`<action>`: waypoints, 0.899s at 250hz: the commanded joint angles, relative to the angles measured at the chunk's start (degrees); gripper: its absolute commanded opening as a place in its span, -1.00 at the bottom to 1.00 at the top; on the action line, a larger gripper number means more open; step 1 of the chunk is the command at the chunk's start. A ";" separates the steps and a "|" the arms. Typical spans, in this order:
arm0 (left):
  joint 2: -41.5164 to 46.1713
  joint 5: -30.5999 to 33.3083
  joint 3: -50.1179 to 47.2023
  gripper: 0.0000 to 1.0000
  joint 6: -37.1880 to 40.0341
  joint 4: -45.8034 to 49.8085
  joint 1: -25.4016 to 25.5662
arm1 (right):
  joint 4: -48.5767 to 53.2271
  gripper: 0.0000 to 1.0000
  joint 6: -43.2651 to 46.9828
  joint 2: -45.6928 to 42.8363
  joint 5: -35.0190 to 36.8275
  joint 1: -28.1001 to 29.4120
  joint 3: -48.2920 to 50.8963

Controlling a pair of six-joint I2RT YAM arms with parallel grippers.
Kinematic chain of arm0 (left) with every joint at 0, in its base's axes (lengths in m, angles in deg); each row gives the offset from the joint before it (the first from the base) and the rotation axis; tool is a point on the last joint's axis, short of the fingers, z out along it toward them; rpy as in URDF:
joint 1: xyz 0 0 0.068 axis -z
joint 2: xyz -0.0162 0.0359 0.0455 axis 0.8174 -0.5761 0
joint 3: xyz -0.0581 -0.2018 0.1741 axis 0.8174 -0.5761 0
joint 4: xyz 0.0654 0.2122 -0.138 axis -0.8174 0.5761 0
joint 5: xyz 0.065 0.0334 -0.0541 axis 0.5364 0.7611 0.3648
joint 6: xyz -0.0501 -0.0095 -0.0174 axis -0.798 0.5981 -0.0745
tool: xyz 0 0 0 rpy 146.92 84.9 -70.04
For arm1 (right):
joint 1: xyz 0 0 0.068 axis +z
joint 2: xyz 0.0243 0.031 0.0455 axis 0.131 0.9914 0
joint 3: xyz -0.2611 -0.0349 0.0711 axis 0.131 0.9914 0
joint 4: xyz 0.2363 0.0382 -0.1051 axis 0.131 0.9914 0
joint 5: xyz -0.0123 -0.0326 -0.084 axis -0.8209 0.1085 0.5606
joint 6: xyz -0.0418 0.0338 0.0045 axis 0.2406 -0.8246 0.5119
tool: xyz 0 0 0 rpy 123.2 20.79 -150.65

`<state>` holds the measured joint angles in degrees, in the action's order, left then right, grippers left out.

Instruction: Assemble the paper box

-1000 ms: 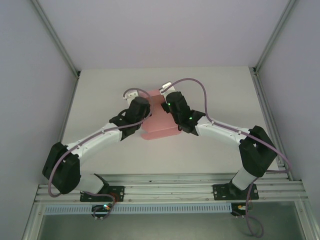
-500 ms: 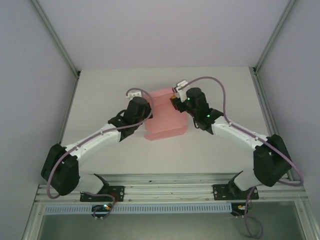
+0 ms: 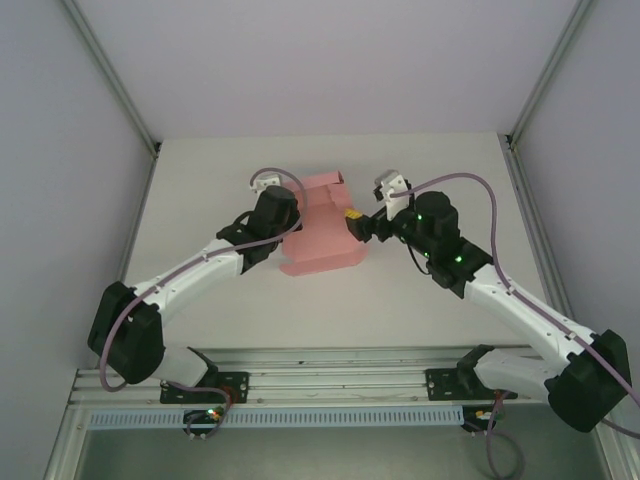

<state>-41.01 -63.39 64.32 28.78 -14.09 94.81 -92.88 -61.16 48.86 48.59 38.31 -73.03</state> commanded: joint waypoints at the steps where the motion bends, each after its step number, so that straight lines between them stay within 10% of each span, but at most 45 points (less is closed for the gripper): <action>1: -1.06 -0.98 2.65 -1.00 0.94 0.49 -0.16 | 4.30 0.80 0.68 3.53 3.22 -0.28 -3.74; 225: -0.62 -3.49 2.88 -1.00 1.31 -0.13 0.13 | 10.64 -0.01 -3.01 23.18 4.10 -3.61 -17.45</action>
<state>-42.10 -65.29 65.11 29.44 -13.92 94.86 -82.19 -62.65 70.80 49.90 35.04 -88.72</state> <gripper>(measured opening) 0.078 0.498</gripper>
